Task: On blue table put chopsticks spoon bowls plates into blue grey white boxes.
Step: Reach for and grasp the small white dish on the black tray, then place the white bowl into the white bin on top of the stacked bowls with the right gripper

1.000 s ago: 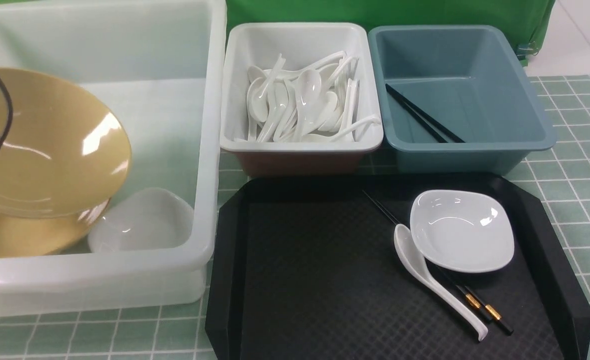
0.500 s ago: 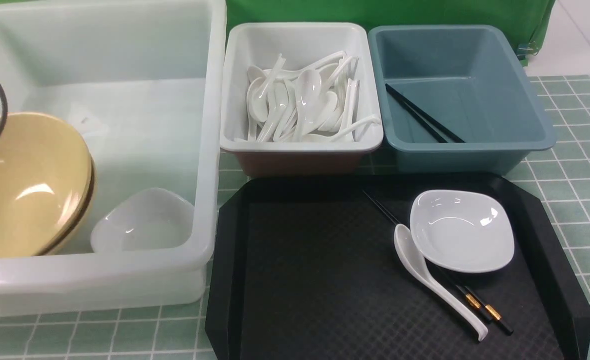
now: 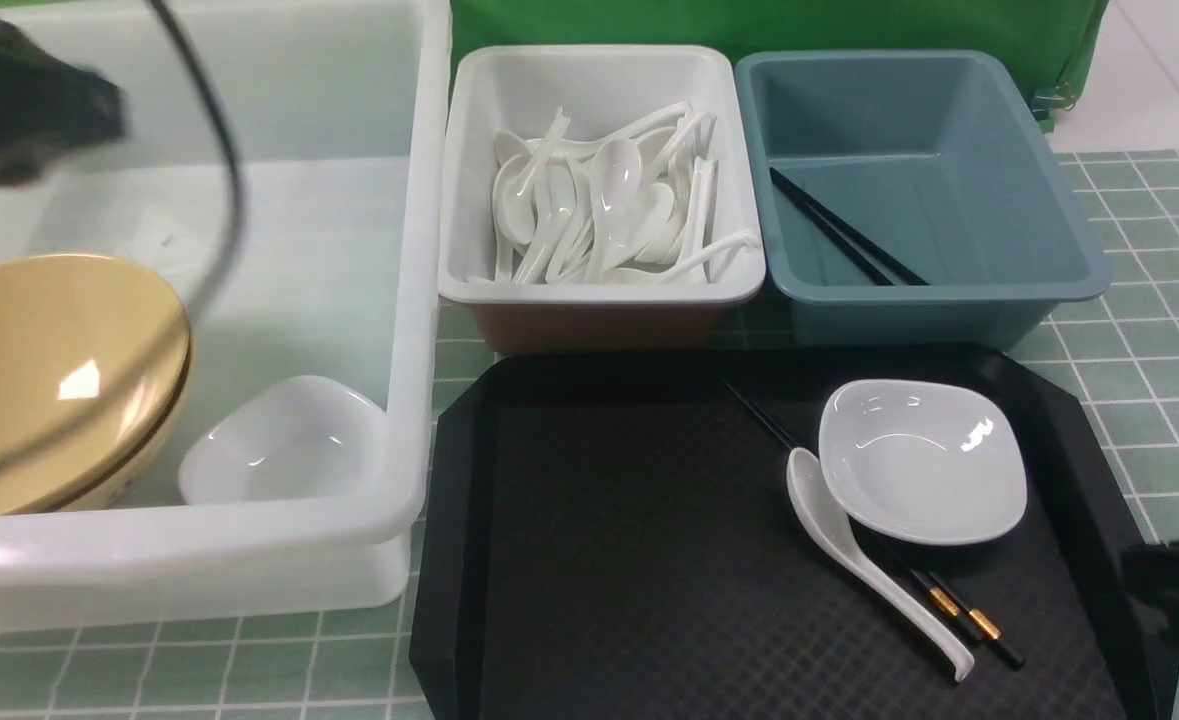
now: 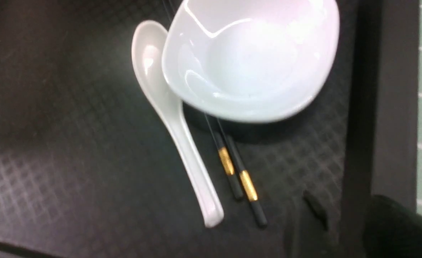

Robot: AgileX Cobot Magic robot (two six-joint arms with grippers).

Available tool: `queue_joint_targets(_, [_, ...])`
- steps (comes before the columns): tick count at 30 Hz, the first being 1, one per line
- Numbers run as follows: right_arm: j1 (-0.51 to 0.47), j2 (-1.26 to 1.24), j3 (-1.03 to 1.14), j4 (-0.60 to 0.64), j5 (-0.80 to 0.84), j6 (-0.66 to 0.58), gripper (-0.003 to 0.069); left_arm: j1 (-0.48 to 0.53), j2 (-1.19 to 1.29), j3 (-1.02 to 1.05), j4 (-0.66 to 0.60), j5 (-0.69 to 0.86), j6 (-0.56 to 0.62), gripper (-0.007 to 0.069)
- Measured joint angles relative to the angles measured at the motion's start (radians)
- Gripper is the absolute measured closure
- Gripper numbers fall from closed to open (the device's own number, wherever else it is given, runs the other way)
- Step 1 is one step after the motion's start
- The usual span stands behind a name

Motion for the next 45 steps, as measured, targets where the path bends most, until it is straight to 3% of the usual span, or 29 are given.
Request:
queue_joint_targets(1, [0.0,0.056,-0.031,0.0,-0.005,0.0,0.0316,-0.062,-0.016,0.029,0.033,-0.001,0.016,0.0613])
queue_joint_targets(5, [0.0,0.234,-0.117,0.0,-0.047,0.001,0.0246,-0.145,-0.064,0.137,0.128,-0.028,-0.011,0.0622])
queue_joint_targets(13, [0.0,0.61,-0.271,0.008,-0.139,0.027,0.0227,-0.162,-0.25,0.375,0.318,-0.145,-0.216,0.0622])
queue_joint_targets(18, [0.0,0.783,-0.367,0.094,-0.113,0.009,0.0236,-0.163,-0.479,0.507,0.44,-0.249,-0.351,0.0622])
queue_joint_targets(22, [-0.001,0.809,-0.415,0.113,-0.062,-0.115,0.0343,-0.163,-0.603,0.585,0.505,-0.286,-0.379,0.0622])
queue_joint_targets(27, [-0.04,0.747,-0.487,0.125,0.071,-0.169,0.0573,-0.163,-0.727,0.7,0.522,-0.375,-0.393,0.0622])
queue_joint_targets(33, [-0.016,0.613,-0.628,0.096,0.209,-0.156,0.0585,-0.163,-0.798,0.78,0.548,-0.535,-0.393,0.062])
queue_joint_targets(37, [0.171,0.555,-0.77,0.142,0.187,-0.158,0.0585,-0.163,-0.812,0.806,0.548,-0.623,-0.393,0.062])
queue_joint_targets(42, [0.517,0.659,-0.922,0.189,-0.042,-0.233,0.0585,-0.163,-0.82,0.811,0.545,-0.647,-0.395,0.062])
queue_joint_targets(43, [0.542,0.667,-0.934,0.19,-0.052,-0.239,0.0585,-0.163,-0.82,0.811,0.545,-0.647,-0.395,0.062])
queue_joint_targets(45, [0.67,0.788,-1.024,0.198,-0.167,-0.329,0.0585,-0.163,-0.82,0.811,0.545,-0.647,-0.397,0.062])
